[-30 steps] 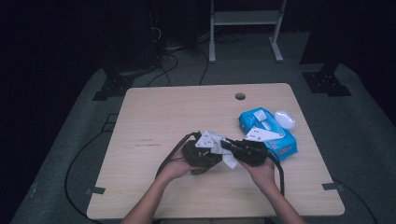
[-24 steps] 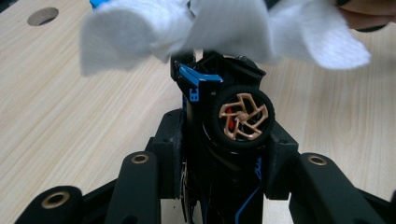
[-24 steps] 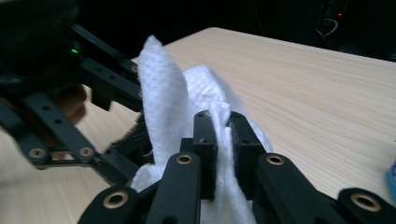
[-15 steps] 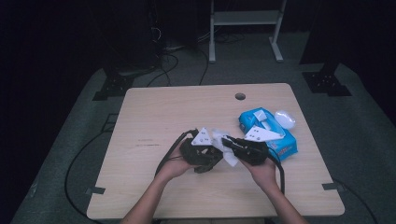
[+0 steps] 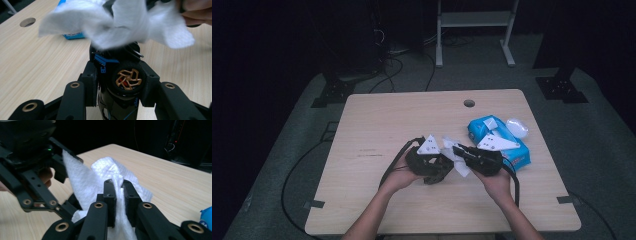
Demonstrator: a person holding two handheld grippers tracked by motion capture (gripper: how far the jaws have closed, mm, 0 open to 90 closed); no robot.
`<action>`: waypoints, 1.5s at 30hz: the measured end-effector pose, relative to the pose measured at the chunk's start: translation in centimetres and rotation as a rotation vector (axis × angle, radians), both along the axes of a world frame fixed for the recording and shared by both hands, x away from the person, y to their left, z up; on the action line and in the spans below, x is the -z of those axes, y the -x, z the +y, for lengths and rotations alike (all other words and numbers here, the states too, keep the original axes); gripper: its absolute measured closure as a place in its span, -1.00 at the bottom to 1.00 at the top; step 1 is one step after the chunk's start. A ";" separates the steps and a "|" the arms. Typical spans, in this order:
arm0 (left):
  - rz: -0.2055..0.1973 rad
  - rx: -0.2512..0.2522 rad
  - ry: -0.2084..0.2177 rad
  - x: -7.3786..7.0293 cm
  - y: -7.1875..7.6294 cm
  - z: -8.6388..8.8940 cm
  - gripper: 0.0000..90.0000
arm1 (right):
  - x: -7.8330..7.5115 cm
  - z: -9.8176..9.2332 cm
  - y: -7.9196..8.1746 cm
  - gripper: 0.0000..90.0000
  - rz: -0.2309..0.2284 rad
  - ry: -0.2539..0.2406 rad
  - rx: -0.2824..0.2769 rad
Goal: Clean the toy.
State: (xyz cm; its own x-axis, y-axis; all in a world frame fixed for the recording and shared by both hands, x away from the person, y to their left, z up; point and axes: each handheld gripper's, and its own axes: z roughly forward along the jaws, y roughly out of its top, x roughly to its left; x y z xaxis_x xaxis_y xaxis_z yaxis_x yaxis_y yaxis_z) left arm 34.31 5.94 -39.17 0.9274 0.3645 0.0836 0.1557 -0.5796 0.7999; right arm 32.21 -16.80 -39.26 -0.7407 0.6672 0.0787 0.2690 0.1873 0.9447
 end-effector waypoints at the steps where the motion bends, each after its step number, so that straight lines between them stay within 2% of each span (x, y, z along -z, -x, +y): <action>1: 0.003 0.003 0.012 -0.1 -0.1 0.3 0.28 | 0.7 -0.5 -0.4 0.84 0.026 0.029 0.023; 4: 0.001 0.001 0.001 0.1 -0.1 0.1 0.28 | 1.3 -0.9 -0.7 0.84 0.062 0.009 0.022; 6: 0.004 0.004 0.003 0.1 -0.2 0.0 0.28 | 1.0 -0.9 -0.6 0.84 0.054 0.004 0.019; 7: 0.006 0.004 0.005 0.2 -0.2 0.0 0.28 | 0.5 -0.6 -0.5 0.84 0.037 -0.014 0.006; 8: 0.007 0.005 0.030 0.0 -0.2 0.0 0.28 | 0.3 -0.5 -0.5 0.84 0.033 -0.015 0.003; 10: 0.004 0.003 0.043 -0.3 -0.3 0.2 0.29 | 0.4 -0.6 -0.5 0.84 0.035 -0.022 0.005; 15: 0.000 0.002 0.034 -0.3 -0.3 0.3 0.29 | 1.6 -1.2 -1.1 0.84 0.096 -0.037 0.016; 19: -0.001 0.002 0.042 -0.2 -0.2 0.5 0.29 | 1.0 -0.9 -0.8 0.84 0.076 -0.046 0.000; 21: 0.000 0.003 0.045 -0.2 -0.2 0.6 0.29 | 0.8 -0.5 -0.7 0.84 0.064 -0.036 -0.009; 24: 0.001 -0.001 0.045 -0.2 -0.1 0.7 0.30 | 1.6 -0.9 -1.0 0.84 0.088 -0.030 0.009; 26: 0.002 0.003 0.046 -0.2 -0.2 0.8 0.30 | 2.3 -1.3 -1.3 0.84 0.127 -0.036 0.015; 29: 0.003 0.001 0.048 -0.2 -0.2 0.9 0.30 | 2.8 -1.2 -1.4 0.84 0.145 -0.029 0.011; 33: 0.002 -0.002 0.052 -0.2 -0.2 1.0 0.30 | 2.2 -1.1 -1.2 0.84 0.128 -0.042 0.007; 34: 0.003 -0.001 0.052 -0.2 -0.2 1.0 0.30 | 1.6 -1.3 -1.1 0.84 0.112 -0.077 -0.004; 36: 0.002 0.000 0.049 -0.2 -0.2 0.9 0.30 | 1.5 -1.4 -1.1 0.84 0.110 -0.081 -0.006; 39: 0.001 0.000 0.047 -0.2 -0.2 0.8 0.30 | 1.9 -1.5 -1.2 0.84 0.125 -0.068 -0.003; 41: -0.001 0.001 0.046 -0.2 -0.2 0.8 0.30 | 2.7 -1.4 -1.4 0.84 0.155 -0.063 0.001; 44: 0.001 0.001 0.047 -0.2 -0.2 0.8 0.30 | 2.0 -1.3 -1.2 0.84 0.134 -0.071 0.001; 45: -0.001 0.002 0.045 -0.2 -0.2 0.6 0.30 | 1.0 -1.2 -0.9 0.84 0.109 -0.099 -0.021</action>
State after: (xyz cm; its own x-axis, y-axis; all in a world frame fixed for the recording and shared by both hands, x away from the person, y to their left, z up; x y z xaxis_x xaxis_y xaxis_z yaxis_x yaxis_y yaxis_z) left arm 34.50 6.58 -38.95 0.9281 0.3662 0.0675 0.1542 -0.5430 0.8255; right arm 33.15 -17.99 -40.28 -0.7378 0.6366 0.2247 0.3685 0.1009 0.9241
